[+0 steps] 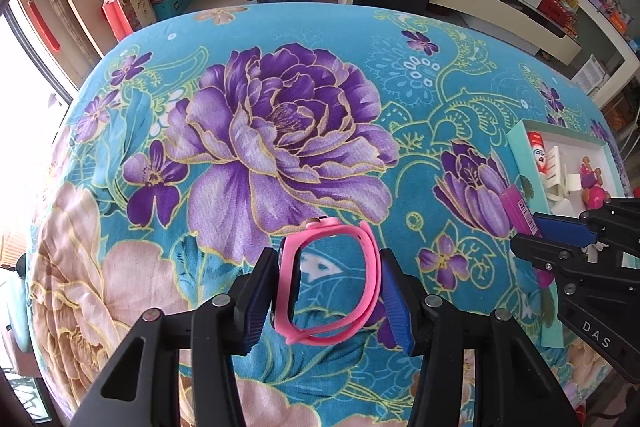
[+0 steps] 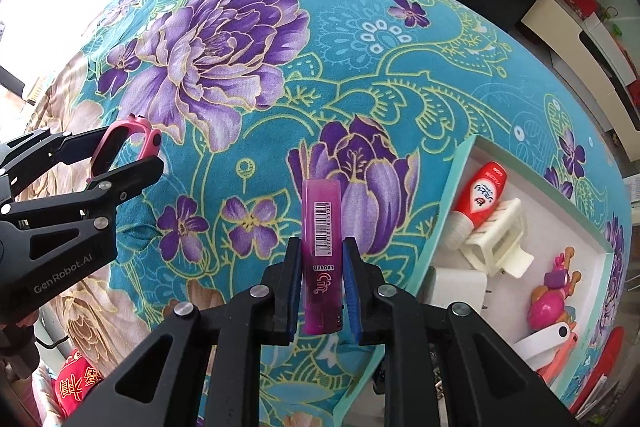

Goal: Organize rigid objects
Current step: 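Carry the pink band with the left tool while the right tool carries the purple stick to the tray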

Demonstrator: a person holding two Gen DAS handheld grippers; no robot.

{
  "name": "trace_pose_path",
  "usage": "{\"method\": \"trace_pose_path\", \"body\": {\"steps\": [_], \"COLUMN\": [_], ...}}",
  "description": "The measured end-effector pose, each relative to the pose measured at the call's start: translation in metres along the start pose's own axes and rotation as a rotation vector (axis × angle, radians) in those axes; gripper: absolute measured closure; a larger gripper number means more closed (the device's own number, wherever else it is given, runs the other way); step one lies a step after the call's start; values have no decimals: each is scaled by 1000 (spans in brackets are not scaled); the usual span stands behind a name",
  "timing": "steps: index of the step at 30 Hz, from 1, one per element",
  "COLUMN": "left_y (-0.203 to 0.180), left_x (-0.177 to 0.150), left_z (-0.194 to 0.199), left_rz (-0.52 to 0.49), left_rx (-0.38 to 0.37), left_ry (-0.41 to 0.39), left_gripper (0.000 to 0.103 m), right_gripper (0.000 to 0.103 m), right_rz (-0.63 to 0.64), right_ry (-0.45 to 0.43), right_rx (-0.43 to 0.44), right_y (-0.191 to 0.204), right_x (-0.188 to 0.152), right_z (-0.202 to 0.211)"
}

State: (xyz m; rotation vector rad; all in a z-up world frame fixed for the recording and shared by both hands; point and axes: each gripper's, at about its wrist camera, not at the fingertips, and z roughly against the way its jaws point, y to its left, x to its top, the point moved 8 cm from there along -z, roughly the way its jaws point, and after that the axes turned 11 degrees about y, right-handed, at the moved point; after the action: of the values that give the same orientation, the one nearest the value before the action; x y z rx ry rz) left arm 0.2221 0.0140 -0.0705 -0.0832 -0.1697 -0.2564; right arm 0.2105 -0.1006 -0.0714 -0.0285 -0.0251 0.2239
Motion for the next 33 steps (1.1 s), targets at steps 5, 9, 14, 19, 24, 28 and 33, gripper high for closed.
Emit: {"method": "trace_pose_path", "body": {"steps": [5, 9, 14, 19, 24, 28, 33], "left_y": [-23, -49, -87, -126, -166, -193, -219], "left_x": [4, 5, 5, 3, 0, -2, -8], "left_z": [15, 23, 30, 35, 39, 38, 34], "left_rz": [-27, -49, -92, -132, -184, -214, -253], "left_rx": [-8, -27, -44, -65, -82, -95, -98], "left_ry": [-21, -26, -30, -31, -33, -27, -15], "left_gripper": [50, 50, 50, 50, 50, 50, 50], "right_gripper": [83, 83, 83, 83, 83, 83, 83], "right_rz": [-24, -49, -85, -124, -168, -203, -235], "right_ry": [-10, -15, -24, -33, -34, -29, -25], "right_rx": [-12, -16, -21, -24, -28, -30, -29], "right_y": [-22, -40, -65, -92, -120, -142, -160], "right_x": [-15, -30, -45, -65, -84, -100, -115], "right_z": [13, 20, 29, 38, 42, 43, 43]}}
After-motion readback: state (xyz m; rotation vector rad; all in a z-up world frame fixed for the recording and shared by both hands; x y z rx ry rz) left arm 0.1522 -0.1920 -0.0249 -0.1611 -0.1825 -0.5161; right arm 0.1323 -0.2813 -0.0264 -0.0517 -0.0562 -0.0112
